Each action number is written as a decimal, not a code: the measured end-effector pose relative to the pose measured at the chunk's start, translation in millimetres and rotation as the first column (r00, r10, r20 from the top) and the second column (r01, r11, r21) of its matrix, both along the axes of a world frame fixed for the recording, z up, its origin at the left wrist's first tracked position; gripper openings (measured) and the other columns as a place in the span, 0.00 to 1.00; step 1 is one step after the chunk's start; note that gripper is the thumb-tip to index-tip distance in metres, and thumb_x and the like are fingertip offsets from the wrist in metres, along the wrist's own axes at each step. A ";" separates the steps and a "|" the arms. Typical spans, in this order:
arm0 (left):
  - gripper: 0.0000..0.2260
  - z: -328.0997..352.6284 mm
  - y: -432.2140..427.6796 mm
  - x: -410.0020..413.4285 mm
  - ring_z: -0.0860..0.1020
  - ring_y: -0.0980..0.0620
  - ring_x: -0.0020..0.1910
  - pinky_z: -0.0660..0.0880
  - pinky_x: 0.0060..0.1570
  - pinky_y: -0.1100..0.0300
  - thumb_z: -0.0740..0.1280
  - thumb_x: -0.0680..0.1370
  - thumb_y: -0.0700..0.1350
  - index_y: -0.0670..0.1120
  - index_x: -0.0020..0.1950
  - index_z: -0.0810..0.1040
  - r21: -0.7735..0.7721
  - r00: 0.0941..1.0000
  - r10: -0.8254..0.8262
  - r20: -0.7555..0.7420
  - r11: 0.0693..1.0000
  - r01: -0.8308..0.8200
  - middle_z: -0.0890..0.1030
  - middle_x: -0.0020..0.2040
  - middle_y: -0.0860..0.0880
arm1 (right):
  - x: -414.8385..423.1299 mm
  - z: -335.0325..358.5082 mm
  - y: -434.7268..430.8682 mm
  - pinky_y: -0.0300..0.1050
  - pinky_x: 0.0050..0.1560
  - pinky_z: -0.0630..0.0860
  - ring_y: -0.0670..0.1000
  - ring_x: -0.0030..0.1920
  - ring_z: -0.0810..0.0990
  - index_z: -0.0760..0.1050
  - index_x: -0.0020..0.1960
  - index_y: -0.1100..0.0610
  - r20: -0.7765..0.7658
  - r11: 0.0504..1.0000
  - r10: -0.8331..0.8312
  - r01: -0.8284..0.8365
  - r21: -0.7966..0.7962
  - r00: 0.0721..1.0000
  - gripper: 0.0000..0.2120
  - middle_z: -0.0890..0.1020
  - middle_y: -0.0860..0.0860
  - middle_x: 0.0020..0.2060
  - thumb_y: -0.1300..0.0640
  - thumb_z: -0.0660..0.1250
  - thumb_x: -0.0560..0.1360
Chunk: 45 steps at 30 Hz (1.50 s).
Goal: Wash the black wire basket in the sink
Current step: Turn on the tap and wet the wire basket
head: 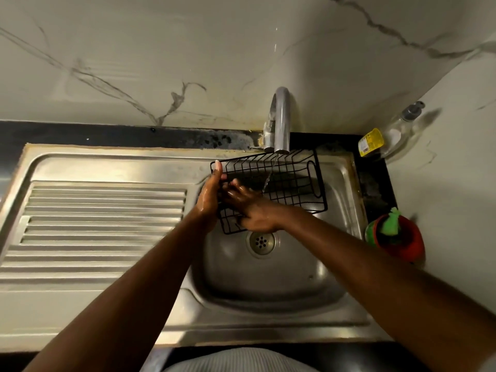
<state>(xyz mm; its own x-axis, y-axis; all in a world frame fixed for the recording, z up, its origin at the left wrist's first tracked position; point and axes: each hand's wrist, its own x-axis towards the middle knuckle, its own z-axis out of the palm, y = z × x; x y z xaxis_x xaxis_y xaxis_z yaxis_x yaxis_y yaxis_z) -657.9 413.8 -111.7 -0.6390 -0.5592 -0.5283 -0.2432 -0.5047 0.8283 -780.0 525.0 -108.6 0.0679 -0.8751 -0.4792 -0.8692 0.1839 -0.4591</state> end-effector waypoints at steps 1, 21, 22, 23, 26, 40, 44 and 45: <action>0.41 3.8 -1.7 0.0 0.82 0.40 0.62 0.76 0.65 0.38 0.59 0.74 0.78 0.44 0.67 0.80 -0.027 1.000 -0.010 -0.005 1.000 0.010 0.85 0.61 0.42 | -11.0 1.3 6.5 0.53 0.77 0.39 0.46 0.77 0.27 0.40 0.83 0.45 -0.023 0.999 0.045 -0.045 -0.009 0.999 0.37 0.31 0.44 0.79 0.48 0.60 0.84; 0.35 15.1 1.9 -12.6 0.83 0.42 0.61 0.76 0.66 0.41 0.60 0.77 0.74 0.44 0.62 0.83 -0.027 0.998 -0.061 -0.016 0.998 0.061 0.86 0.59 0.43 | 30.9 -8.3 -3.8 0.66 0.80 0.39 0.57 0.79 0.27 0.33 0.82 0.48 -0.021 0.809 -0.579 0.572 -0.133 0.815 0.39 0.32 0.51 0.81 0.35 0.51 0.82; 0.37 12.8 0.3 -10.7 0.82 0.41 0.62 0.74 0.69 0.40 0.62 0.75 0.75 0.43 0.62 0.83 0.011 0.998 -0.054 -0.035 0.998 0.055 0.85 0.61 0.41 | 36.1 -5.5 -7.9 0.68 0.79 0.41 0.57 0.80 0.28 0.35 0.82 0.47 -0.012 0.880 -0.452 0.444 -0.171 0.892 0.38 0.34 0.49 0.82 0.40 0.54 0.83; 0.37 11.6 -2.8 -9.5 0.81 0.39 0.63 0.73 0.70 0.39 0.64 0.74 0.76 0.44 0.61 0.82 0.031 0.999 -0.038 -0.037 0.999 0.039 0.84 0.61 0.40 | 38.8 -3.4 -10.6 0.68 0.79 0.42 0.57 0.79 0.26 0.36 0.83 0.47 0.029 0.918 -0.360 0.360 -0.167 0.932 0.39 0.35 0.47 0.82 0.44 0.56 0.82; 0.41 11.0 -11.3 -7.6 0.82 0.35 0.60 0.75 0.67 0.38 0.65 0.70 0.78 0.42 0.62 0.79 -0.035 0.999 -0.018 -0.040 0.999 0.017 0.83 0.60 0.36 | 25.0 1.7 -5.4 0.60 0.81 0.45 0.53 0.80 0.29 0.38 0.83 0.45 0.109 0.962 -0.203 0.219 -0.164 0.973 0.37 0.38 0.47 0.83 0.47 0.56 0.82; 0.39 5.9 -19.3 0.5 0.82 0.38 0.61 0.78 0.60 0.42 0.59 0.73 0.75 0.46 0.69 0.75 -0.071 0.999 0.051 0.010 0.996 -0.050 0.84 0.61 0.44 | -33.8 -10.8 58.4 0.54 0.80 0.54 0.57 0.83 0.45 0.52 0.84 0.56 -0.220 0.771 -0.624 0.545 -0.329 0.750 0.37 0.44 0.55 0.83 0.46 0.64 0.81; 0.45 11.0 -15.0 -4.1 0.83 0.40 0.58 0.80 0.55 0.45 0.62 0.67 0.81 0.47 0.69 0.77 -0.139 1.000 -0.007 -0.003 0.990 0.007 0.84 0.60 0.44 | 14.8 -4.7 41.3 0.63 0.80 0.52 0.66 0.81 0.43 0.40 0.83 0.63 -0.139 0.632 -0.759 0.771 0.083 0.637 0.41 0.41 0.65 0.81 0.38 0.51 0.83; 0.44 11.3 -14.9 -4.4 0.83 0.41 0.58 0.80 0.54 0.46 0.62 0.67 0.81 0.48 0.68 0.77 -0.152 1.000 -0.003 -0.004 0.988 0.002 0.85 0.60 0.44 | 28.4 -5.7 35.6 0.64 0.79 0.55 0.67 0.81 0.49 0.44 0.83 0.64 -0.169 0.632 -0.746 0.764 0.129 0.645 0.41 0.48 0.67 0.81 0.36 0.49 0.82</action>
<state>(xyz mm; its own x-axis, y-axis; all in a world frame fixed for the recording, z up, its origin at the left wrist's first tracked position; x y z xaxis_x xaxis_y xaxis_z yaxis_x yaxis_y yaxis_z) -662.3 398.9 -100.4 -0.6424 -0.6314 -0.4343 -0.2404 -0.3720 0.8966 -751.6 560.6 -114.3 -0.6301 -0.5020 -0.5924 -0.4247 0.8615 -0.2783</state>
